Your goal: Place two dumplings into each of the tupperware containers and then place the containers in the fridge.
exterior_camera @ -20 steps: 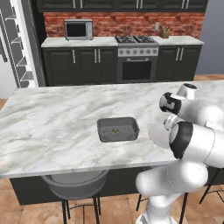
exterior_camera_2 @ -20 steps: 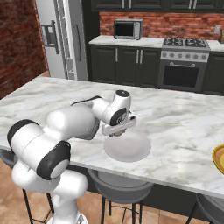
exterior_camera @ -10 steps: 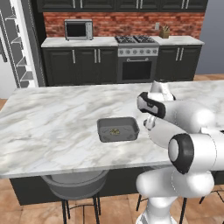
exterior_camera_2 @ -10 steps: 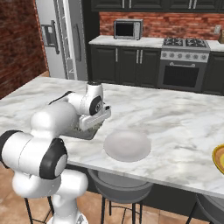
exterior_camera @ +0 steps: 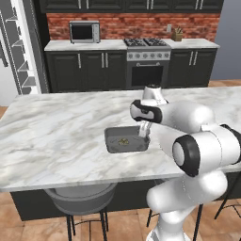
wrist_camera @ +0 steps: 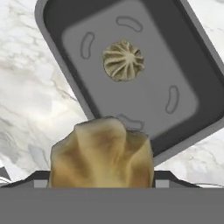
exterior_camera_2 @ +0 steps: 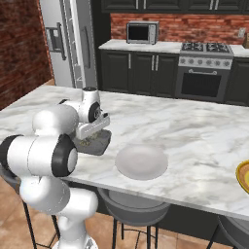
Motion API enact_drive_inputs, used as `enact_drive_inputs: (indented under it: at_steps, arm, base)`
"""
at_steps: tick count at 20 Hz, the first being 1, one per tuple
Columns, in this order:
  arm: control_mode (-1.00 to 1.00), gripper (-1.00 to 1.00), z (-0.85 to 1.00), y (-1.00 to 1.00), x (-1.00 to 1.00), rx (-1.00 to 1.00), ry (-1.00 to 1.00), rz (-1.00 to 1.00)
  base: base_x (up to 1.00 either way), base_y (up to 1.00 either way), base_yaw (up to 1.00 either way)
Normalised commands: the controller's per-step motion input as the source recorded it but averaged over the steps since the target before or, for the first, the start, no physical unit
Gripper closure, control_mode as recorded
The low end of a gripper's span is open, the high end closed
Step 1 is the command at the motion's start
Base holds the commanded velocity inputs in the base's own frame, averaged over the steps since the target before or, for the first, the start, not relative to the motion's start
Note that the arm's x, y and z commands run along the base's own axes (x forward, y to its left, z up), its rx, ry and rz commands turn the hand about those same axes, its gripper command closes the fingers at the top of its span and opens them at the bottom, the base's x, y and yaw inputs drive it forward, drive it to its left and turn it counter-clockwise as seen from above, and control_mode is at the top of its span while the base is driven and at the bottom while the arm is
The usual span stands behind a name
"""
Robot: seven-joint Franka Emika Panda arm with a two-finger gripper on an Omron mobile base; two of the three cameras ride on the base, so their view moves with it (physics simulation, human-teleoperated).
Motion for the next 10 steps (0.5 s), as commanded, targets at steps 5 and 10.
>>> enact_drive_inputs:
  at_steps: [5,10]
  arm:
    - [-1.00,1.00,-0.29,0.32,0.21,-0.01,0.09,0.00]
    - [-1.00,1.00,-0.23,0.03,0.48,0.00,0.02,-0.02]
  base:
    - [0.00,0.00,0.00]
    - [0.00,0.00,0.00]
